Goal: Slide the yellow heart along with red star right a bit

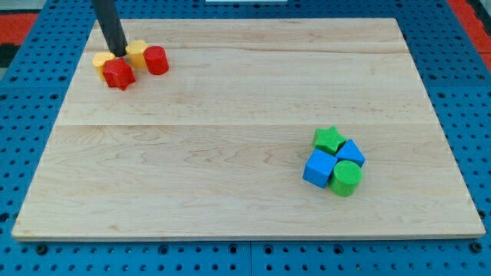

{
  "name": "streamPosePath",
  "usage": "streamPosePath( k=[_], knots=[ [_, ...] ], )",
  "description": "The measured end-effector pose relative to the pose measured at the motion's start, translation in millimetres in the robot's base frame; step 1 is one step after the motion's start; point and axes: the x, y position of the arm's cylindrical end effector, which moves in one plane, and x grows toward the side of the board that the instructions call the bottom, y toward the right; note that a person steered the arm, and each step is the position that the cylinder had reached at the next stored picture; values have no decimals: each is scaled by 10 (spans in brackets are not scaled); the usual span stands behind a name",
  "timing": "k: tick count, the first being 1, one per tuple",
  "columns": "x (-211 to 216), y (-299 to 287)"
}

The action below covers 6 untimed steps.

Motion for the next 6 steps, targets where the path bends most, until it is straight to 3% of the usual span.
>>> streamPosePath(
  k=[2, 6],
  knots=[
    [45, -792],
    [377, -348]
  ],
)
